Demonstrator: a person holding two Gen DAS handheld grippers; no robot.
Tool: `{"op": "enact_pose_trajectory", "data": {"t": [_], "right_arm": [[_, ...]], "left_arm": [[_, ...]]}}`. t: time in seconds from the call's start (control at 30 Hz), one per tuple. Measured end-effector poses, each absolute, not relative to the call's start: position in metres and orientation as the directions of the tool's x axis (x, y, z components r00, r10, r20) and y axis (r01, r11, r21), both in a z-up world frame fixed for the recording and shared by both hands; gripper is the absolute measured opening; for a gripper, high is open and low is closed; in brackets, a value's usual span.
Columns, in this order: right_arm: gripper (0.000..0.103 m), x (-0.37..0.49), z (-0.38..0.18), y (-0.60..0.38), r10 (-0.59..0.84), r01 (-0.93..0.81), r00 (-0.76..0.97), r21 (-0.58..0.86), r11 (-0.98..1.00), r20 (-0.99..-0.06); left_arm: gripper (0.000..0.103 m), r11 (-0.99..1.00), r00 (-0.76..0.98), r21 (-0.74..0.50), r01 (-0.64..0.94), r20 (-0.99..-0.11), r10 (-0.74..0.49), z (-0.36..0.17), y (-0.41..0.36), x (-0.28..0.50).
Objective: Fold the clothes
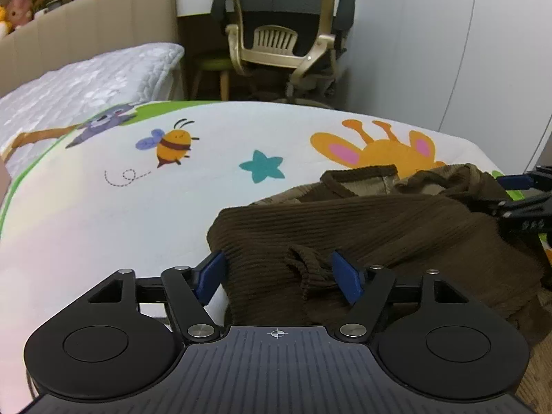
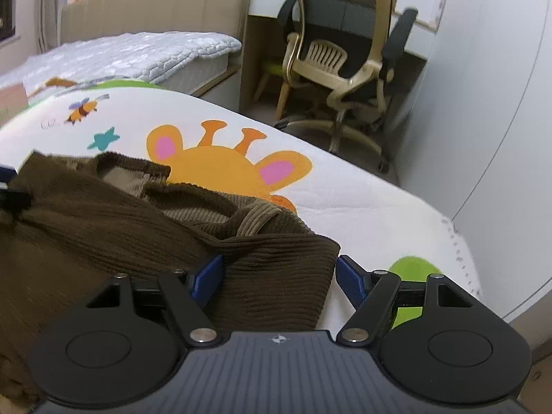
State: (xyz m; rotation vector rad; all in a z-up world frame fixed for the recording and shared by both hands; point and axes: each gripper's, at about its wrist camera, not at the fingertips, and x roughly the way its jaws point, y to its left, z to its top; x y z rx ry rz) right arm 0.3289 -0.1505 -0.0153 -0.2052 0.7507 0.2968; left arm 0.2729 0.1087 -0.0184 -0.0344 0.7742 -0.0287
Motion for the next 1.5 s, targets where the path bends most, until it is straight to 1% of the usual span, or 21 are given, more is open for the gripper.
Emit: {"op": "enact_pose_trajectory", "data": {"t": [0.1, 0.17, 0.3, 0.4, 0.47, 0.53, 0.6, 0.63, 0.77, 0.9, 1.0, 1.1, 1.17, 1.2, 1.27, 1.3, 1.33, 1.4, 1.43, 1.47, 1.5], "right_arm": [[0.072, 0.336, 0.0, -0.176, 0.273, -0.298, 0.669, 0.087, 0.951, -0.692], [0.072, 0.347, 0.006, -0.2, 0.336, -0.242, 0.65, 0.233, 0.942, -0.682], [0.07, 0.37, -0.006, -0.217, 0.378, -0.172, 0.624, 0.352, 0.92, -0.684], [0.06, 0.384, -0.02, -0.206, 0.416, -0.172, 0.584, 0.395, 0.903, -0.697], [0.053, 0.388, -0.022, -0.188, 0.432, -0.219, 0.567, 0.377, 0.9, -0.702], [0.038, 0.387, -0.021, -0.173, 0.429, -0.249, 0.555, 0.349, 0.903, -0.713], [0.022, 0.38, -0.014, -0.163, 0.429, -0.276, 0.555, 0.329, 0.903, -0.713], [0.02, 0.372, -0.008, -0.163, 0.434, -0.289, 0.565, 0.324, 0.901, -0.702], [0.017, 0.328, 0.027, -0.174, 0.471, -0.359, 0.611, 0.308, 0.881, -0.636], [0.017, 0.252, 0.061, -0.205, 0.518, -0.434, 0.649, 0.288, 0.854, -0.557], [0.017, 0.195, 0.065, -0.221, 0.531, -0.471, 0.651, 0.261, 0.843, -0.542], [0.019, 0.149, 0.052, -0.228, 0.504, -0.487, 0.648, 0.197, 0.851, -0.571], [0.023, 0.123, 0.038, -0.228, 0.465, -0.491, 0.651, 0.134, 0.861, -0.6], [0.025, 0.111, 0.031, -0.228, 0.445, -0.493, 0.653, 0.102, 0.864, -0.613], [0.033, 0.089, 0.021, -0.231, 0.419, -0.496, 0.65, 0.064, 0.866, -0.634], [0.04, 0.083, 0.019, -0.235, 0.422, -0.498, 0.643, 0.069, 0.864, -0.639], [0.047, 0.077, 0.018, -0.239, 0.424, -0.5, 0.636, 0.074, 0.863, -0.644], [0.056, 0.068, 0.023, -0.249, 0.427, -0.5, 0.642, 0.075, 0.863, -0.637], [0.061, 0.065, 0.027, -0.255, 0.431, -0.496, 0.651, 0.08, 0.865, -0.625], [0.064, 0.065, 0.032, -0.262, 0.443, -0.488, 0.66, 0.102, 0.867, -0.607], [0.068, 0.067, 0.038, -0.269, 0.457, -0.48, 0.669, 0.128, 0.868, -0.586]], "left_arm": [[0.076, 0.993, 0.716, -0.118, -0.002, -0.694, -0.081, -0.012, 0.125, 0.273], [0.077, 0.974, 0.698, -0.22, -0.049, -0.705, -0.125, -0.01, 0.148, 0.276], [0.074, 0.931, 0.664, -0.34, -0.131, -0.728, -0.172, -0.019, 0.179, 0.289], [0.075, 0.915, 0.668, -0.38, -0.135, -0.717, -0.199, -0.026, 0.182, 0.297], [0.074, 0.916, 0.683, -0.384, -0.114, -0.7, -0.208, -0.027, 0.173, 0.302], [0.073, 0.924, 0.698, -0.372, -0.087, -0.685, -0.21, -0.029, 0.162, 0.307], [0.044, 0.944, 0.708, -0.327, -0.051, -0.678, -0.197, -0.03, 0.149, 0.308], [0.021, 0.947, 0.71, -0.32, -0.036, -0.675, -0.201, -0.03, 0.145, 0.306], [0.014, 0.946, 0.746, -0.323, 0.003, -0.629, -0.217, -0.003, 0.144, 0.274], [0.012, 0.949, 0.792, -0.298, 0.106, -0.551, -0.262, 0.039, 0.138, 0.204], [0.012, 0.95, 0.785, -0.253, 0.182, -0.545, -0.295, 0.047, 0.126, 0.15], [0.017, 0.945, 0.742, -0.225, 0.239, -0.585, -0.327, 0.037, 0.115, 0.107], [0.029, 0.939, 0.697, -0.223, 0.263, -0.629, -0.344, 0.024, 0.112, 0.087], [0.031, 0.936, 0.674, -0.225, 0.271, -0.649, -0.351, 0.018, 0.111, 0.078], [0.044, 0.928, 0.639, -0.243, 0.282, -0.674, -0.371, 0.008, 0.112, 0.064], [0.048, 0.921, 0.64, -0.27, 0.281, -0.662, -0.39, 0.01, 0.117, 0.062], [0.056, 0.913, 0.641, -0.297, 0.281, -0.65, -0.408, 0.011, 0.122, 0.059], [0.066, 0.894, 0.642, -0.349, 0.279, -0.625, -0.444, 0.013, 0.133, 0.054], [0.076, 0.884, 0.643, -0.375, 0.279, -0.611, -0.462, 0.014, 0.138, 0.051], [0.081, 0.871, 0.645, -0.406, 0.275, -0.594, -0.48, 0.015, 0.143, 0.05], [0.082, 0.852, 0.654, -0.454, 0.26, -0.567, -0.501, 0.017, 0.15, 0.054]]}}
